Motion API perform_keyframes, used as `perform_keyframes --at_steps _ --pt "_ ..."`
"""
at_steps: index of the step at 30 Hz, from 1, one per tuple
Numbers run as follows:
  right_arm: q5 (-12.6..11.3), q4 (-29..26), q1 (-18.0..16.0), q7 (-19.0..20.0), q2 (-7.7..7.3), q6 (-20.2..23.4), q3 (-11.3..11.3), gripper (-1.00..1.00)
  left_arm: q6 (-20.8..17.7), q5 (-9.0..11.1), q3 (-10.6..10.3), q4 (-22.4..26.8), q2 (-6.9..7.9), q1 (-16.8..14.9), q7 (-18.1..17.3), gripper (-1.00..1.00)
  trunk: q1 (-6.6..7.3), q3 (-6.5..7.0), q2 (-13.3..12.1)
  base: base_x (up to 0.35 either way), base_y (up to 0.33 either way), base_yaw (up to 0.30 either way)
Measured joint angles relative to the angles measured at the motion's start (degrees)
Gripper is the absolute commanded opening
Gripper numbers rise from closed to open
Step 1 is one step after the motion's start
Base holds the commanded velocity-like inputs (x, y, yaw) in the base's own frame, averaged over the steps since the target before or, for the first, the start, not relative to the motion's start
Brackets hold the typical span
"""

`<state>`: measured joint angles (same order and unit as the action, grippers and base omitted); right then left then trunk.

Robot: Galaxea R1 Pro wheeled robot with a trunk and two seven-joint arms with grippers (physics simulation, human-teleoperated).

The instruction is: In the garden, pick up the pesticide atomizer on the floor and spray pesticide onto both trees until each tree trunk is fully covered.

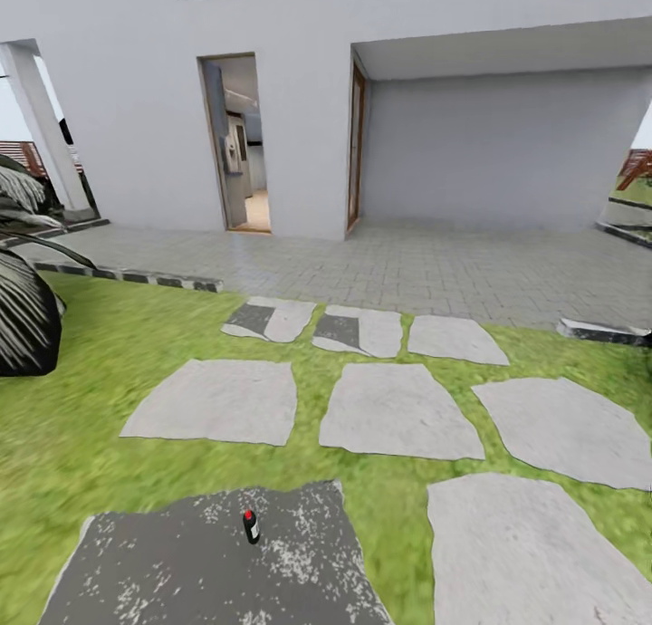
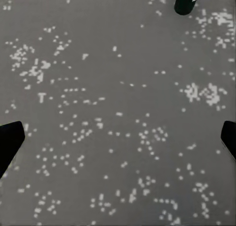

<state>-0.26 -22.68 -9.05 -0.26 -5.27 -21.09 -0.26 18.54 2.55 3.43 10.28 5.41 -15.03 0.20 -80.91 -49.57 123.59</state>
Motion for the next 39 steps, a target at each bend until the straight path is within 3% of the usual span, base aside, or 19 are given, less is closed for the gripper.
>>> perform_keyframes --at_steps 9,22,23,27,28,33,35,39 --pt "0.05 -0.03 0.00 0.00 -0.02 -0.04 0.00 1.00 0.08 0.03 0.00 0.05 -0.05 0.00 0.03 1.00 0.00 0.01 0.00 0.145 0.202 -0.145" --pt "0.09 1.16 0.00 0.00 -0.17 -2.59 0.22 1.00 1.10 0.37 -0.21 1.34 -0.20 -0.54 -0.03 1.00 0.00 0.01 0.00 0.005 0.011 -0.003" --pt "0.09 1.21 0.00 0.06 0.03 -2.65 0.32 1.00 0.69 0.41 -0.17 4.70 -0.15 -2.19 -0.02 1.00 0.00 0.01 0.00 0.000 0.000 0.000" --pt "0.02 0.42 0.00 0.06 0.08 -2.64 0.31 1.00 -0.72 1.36 -0.11 7.87 -0.32 -6.93 0.04 1.00 0.00 0.02 0.00 0.000 0.000 0.000" --pt "0.08 -1.87 -0.07 0.09 0.07 -2.64 0.34 1.00 -2.34 2.65 -0.11 8.32 -0.50 -9.15 0.10 1.00 0.00 0.03 0.00 0.000 0.000 0.000" --pt "0.22 -10.47 -0.19 0.02 -0.42 -2.49 0.29 1.00 -6.14 4.24 -0.16 8.50 -0.79 -12.68 0.13 1.00 0.00 0.02 0.00 0.000 0.000 0.000" --pt "0.23 -16.07 -1.27 -0.04 -0.51 -2.26 0.23 1.00 -7.99 4.55 -0.21 8.47 -0.94 -15.12 0.08 1.00 0.00 0.03 0.00 0.000 0.000 0.000" --pt "0.16 -17.87 -5.07 -0.08 -0.52 -0.73 0.19 1.00 -8.58 4.20 -0.30 8.63 -1.06 -16.79 0.19 1.00 0.00 0.02 0.00 0.000 0.000 0.000"
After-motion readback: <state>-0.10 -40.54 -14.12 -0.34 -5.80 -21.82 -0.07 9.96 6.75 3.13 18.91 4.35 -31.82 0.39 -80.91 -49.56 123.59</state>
